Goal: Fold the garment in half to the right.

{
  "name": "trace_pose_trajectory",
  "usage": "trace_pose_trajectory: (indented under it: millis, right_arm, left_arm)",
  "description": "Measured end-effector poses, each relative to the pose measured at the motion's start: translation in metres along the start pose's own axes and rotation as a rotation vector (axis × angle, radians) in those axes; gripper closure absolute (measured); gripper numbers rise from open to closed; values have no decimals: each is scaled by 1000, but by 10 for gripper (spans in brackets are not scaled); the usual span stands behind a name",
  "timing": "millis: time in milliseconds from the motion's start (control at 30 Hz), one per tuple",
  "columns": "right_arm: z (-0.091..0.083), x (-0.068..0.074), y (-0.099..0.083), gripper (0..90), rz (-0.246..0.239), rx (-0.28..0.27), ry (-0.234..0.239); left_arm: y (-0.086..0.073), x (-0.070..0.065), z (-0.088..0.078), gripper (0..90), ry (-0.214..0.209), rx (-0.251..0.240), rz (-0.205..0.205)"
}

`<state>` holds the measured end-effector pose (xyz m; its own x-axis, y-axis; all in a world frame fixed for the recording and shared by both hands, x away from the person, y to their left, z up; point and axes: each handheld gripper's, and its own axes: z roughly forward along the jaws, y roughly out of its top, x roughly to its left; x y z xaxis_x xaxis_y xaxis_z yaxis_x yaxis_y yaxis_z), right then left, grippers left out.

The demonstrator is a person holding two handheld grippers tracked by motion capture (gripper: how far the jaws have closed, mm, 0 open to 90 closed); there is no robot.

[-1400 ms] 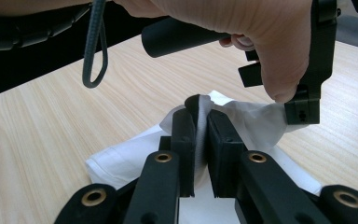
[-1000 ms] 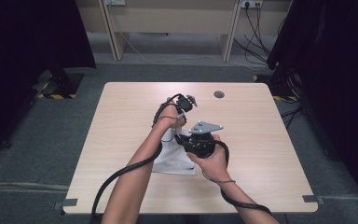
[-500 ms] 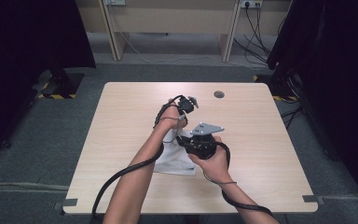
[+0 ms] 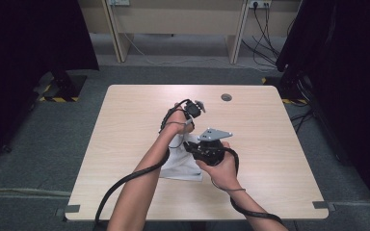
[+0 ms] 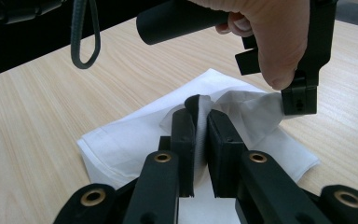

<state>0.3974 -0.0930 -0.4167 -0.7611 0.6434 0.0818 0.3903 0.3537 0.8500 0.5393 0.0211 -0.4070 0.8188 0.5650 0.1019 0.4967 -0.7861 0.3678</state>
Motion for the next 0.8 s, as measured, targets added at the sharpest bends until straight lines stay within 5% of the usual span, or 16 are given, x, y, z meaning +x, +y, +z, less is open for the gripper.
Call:
trace_pose_trajectory:
  millis: [800]
  right_arm:
    - [0, -3, -8, 820, 11, 10, -3]
  left_arm:
    - [0, -4, 8, 855, -9, 0, -6]
